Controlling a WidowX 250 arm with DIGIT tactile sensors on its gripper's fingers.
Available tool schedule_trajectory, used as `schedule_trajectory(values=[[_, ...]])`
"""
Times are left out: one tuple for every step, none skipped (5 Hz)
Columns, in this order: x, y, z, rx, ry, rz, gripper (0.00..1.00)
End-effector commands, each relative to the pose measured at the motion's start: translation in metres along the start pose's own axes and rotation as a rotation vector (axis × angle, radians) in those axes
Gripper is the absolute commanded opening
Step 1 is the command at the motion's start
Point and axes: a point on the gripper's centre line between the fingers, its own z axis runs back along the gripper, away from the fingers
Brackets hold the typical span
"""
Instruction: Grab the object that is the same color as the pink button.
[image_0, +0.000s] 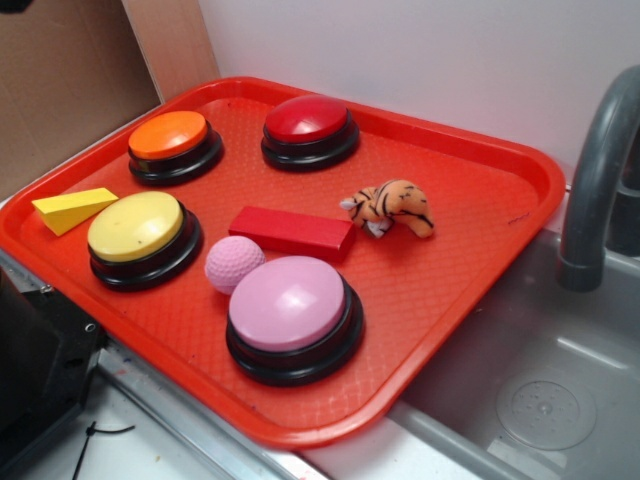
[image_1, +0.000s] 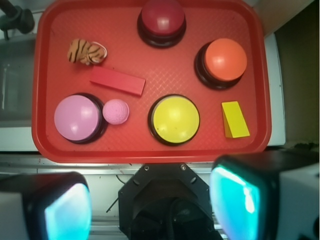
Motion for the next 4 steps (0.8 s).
schedule_trajectory(values=[[0.015, -0.01, -0.024, -0.069, -0.186, -0.501, 1.0], [0.02, -0.016, -0.041, -0.049, -0.233, -0.759, 1.0], [0.027, -0.023, -0.062, -0.037, -0.239, -0.95, 1.0], [0.035, -0.026, -0.089, -0.031, -0.21, -1.063, 1.0]])
